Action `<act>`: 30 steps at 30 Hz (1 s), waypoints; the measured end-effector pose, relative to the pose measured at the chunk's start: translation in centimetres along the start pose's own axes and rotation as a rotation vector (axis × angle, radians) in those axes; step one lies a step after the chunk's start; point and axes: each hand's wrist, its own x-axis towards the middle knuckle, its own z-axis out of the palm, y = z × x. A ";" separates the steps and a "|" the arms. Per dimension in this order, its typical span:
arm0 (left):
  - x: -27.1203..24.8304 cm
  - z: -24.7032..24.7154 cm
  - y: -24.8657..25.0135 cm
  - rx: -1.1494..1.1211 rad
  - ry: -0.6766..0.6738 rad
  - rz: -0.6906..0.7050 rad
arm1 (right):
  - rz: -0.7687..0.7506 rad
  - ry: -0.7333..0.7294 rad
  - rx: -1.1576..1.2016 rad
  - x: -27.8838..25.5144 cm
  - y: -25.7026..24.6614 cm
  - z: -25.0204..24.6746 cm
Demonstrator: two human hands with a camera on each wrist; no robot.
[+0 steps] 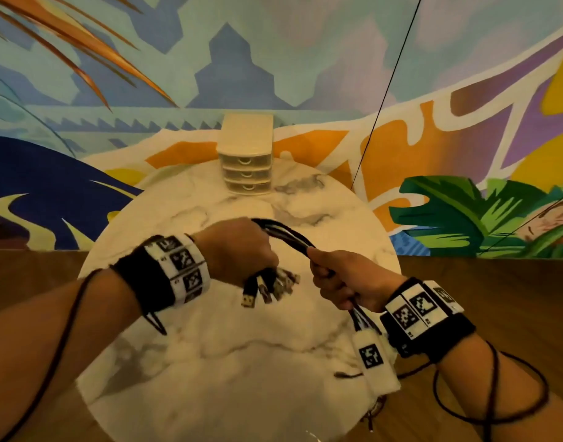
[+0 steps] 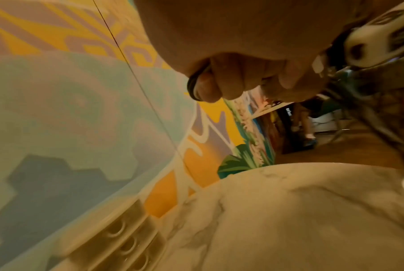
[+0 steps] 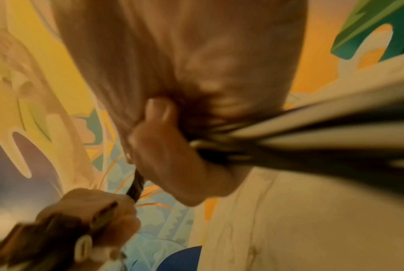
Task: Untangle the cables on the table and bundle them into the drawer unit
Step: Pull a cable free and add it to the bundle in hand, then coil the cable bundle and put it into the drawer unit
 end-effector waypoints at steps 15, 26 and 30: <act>2.6 2.3 4.9 -1.700 1.043 -0.515 | -0.138 -0.233 0.613 0.2 -4.0 2.6; 4.3 1.2 1.2 -2.105 0.984 -0.743 | -0.042 -0.182 0.266 2.4 -4.2 3.2; 5.4 1.8 0.0 -1.967 1.189 -1.029 | -0.141 0.353 -0.423 1.8 -2.2 4.6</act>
